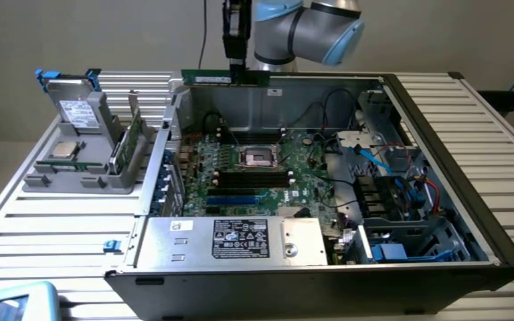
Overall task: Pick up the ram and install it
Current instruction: 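Pick up the ram and move it above insertion slot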
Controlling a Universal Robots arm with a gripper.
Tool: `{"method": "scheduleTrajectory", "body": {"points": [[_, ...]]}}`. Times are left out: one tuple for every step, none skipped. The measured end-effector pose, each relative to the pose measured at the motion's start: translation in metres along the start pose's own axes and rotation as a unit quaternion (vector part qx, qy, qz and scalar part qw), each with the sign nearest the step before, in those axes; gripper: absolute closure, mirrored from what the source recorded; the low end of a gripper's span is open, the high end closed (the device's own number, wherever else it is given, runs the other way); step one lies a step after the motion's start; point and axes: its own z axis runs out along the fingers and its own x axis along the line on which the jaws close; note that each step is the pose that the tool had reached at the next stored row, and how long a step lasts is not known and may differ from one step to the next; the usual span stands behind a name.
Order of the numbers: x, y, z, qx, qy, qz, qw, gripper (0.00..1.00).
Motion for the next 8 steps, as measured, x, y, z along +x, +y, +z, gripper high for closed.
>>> {"method": "scheduleTrajectory", "body": {"points": [[-0.001,-0.0011,0.0004,0.0022,-0.0002,0.000,1.0000,0.87],[-0.002,-0.0028,0.0009,0.0047,-0.0003,-0.001,1.0000,0.87],[-0.002,-0.0048,0.0013,0.0064,-0.0004,-0.001,1.0000,0.87],[-0.002,-0.0070,0.0018,0.0077,-0.0005,-0.002,1.0000,0.87],[-0.002,-0.0092,0.0024,0.0089,-0.0006,-0.002,1.0000,0.87],[-0.003,-0.0122,0.0028,0.0095,-0.0006,-0.002,1.0000,0.87],[-0.003,-0.0155,0.0032,0.0098,-0.0006,-0.003,0.9999,0.87],[-0.003,-0.0190,0.0037,0.0100,-0.0006,-0.003,0.9999,0.87]]}}
